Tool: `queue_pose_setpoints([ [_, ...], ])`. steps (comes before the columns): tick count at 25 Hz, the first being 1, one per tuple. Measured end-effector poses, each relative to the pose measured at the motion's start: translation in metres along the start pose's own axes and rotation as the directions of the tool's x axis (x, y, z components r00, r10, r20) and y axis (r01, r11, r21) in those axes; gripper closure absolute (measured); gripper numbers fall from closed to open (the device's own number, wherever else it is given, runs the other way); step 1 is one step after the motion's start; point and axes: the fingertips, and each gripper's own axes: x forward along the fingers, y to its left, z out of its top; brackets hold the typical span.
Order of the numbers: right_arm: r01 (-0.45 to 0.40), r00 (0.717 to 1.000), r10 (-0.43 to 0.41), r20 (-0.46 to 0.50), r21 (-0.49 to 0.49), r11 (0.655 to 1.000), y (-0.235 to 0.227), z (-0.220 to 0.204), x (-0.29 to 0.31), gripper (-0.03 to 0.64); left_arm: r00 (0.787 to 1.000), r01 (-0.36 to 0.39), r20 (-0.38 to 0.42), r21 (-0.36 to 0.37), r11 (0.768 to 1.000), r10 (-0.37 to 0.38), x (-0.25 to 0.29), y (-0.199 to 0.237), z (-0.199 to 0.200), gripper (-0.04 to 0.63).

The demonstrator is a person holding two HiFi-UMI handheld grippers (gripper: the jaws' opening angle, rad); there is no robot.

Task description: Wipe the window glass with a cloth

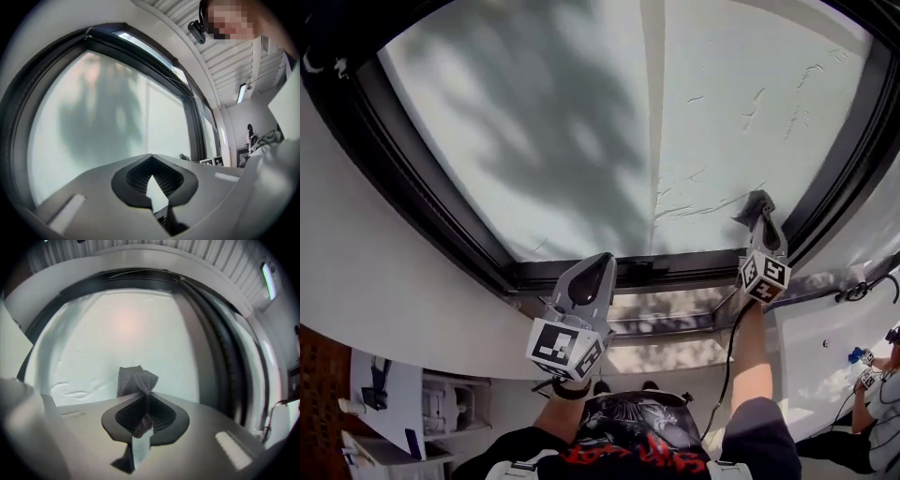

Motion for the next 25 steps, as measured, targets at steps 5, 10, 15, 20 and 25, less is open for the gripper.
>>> queue_pose_setpoints([
  [5, 0.303, 0.953, -0.3, -0.043, 0.127, 0.945, -0.114, -0.013, -0.024, 0.591, 0.998, 0.038, -0.049, 0.01, 0.999, -0.037, 0.013, -0.02, -0.017, 0.612],
  [10, 0.026, 0.997, -0.041, 0.071, 0.192, 0.981, 0.045, 0.001, -0.037, 0.591, 0.995, -0.091, -0.037, 0.022, 0.996, 0.091, -0.008, 0.014, -0.01, 0.612],
  [15, -0.615, 0.788, 0.605, 0.116, 0.113, 0.78, 0.36, 0.011, -0.07, 0.591, 0.97, -0.242, 0.008, 0.043, 0.969, 0.242, -0.059, 0.07, 0.007, 0.612],
  [20, -0.87, 0.46, 0.888, 0.003, 0.2, 0.45, 0.568, -0.011, -0.113, 0.591, 0.895, -0.444, 0.051, 0.04, 0.895, 0.442, -0.149, 0.12, 0.033, 0.612],
  [25, -0.855, 0.484, 0.867, -0.116, 0.147, 0.497, 0.586, -0.035, -0.093, 0.591, 0.854, -0.517, 0.073, 0.002, 0.856, 0.516, -0.185, 0.147, 0.036, 0.612],
])
